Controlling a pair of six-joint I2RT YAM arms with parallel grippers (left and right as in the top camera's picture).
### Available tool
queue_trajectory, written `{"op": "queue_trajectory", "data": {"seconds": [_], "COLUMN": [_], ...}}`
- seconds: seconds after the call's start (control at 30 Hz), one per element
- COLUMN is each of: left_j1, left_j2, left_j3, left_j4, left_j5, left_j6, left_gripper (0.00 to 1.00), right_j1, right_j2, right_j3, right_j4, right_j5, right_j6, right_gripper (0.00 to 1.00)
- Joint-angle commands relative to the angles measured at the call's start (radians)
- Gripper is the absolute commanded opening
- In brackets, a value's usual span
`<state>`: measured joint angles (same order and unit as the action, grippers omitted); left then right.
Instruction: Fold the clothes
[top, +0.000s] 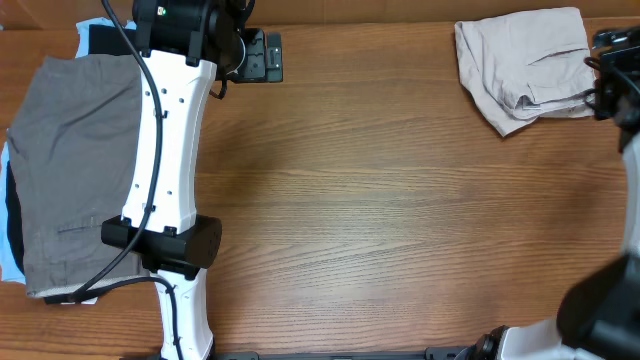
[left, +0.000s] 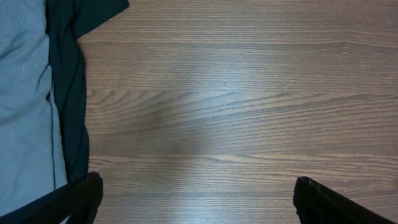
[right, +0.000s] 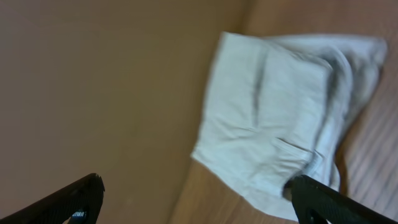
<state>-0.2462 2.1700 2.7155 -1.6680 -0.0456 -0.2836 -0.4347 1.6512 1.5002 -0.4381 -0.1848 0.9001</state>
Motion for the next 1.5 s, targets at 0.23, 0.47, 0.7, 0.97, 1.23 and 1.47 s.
{"op": "queue_trajectory", "data": {"seconds": [0.23, 0.47, 0.7, 0.97, 1.23, 1.47], "left_j1": [0.004, 0.004, 0.003, 0.003, 0.003, 0.003], "left_j2": [0.014, 0.014, 0.014, 0.014, 0.014, 0.014], "left_j3": [-0.003, -0.003, -0.003, -0.003, -0.003, -0.003], "left_j4": [0.004, 0.004, 0.004, 0.004, 0.004, 0.004], "left_j5": [0.005, 0.005, 0.005, 0.005, 0.005, 0.005], "left_j6": [-0.012, -0.012, -0.012, -0.012, -0.012, -0.012], "left_gripper": [1.0, 1.0, 1.0, 1.0, 1.0, 1.0], "right_j1": [0.003, 0.003, 0.003, 0.003, 0.152, 0.323], "right_j2": [-0.405, -0.558, -0.565, -0.529, -0.565, -0.734], "right_j3": [0.012, 0.012, 0.012, 0.012, -0.049, -0.356], "right_j4": [-0.123, -0.507, -0.813, -0.881, -0.678, -0.306], "right_j5": [-0.395, -0.348, -0.348, -0.349, -0.158, 0.089], "right_j6": [-0.656, -0.691, -0.692, -0.691, -0.692, -0.692], "right_gripper": [1.0, 1.0, 1.0, 1.0, 1.0, 1.0]}}
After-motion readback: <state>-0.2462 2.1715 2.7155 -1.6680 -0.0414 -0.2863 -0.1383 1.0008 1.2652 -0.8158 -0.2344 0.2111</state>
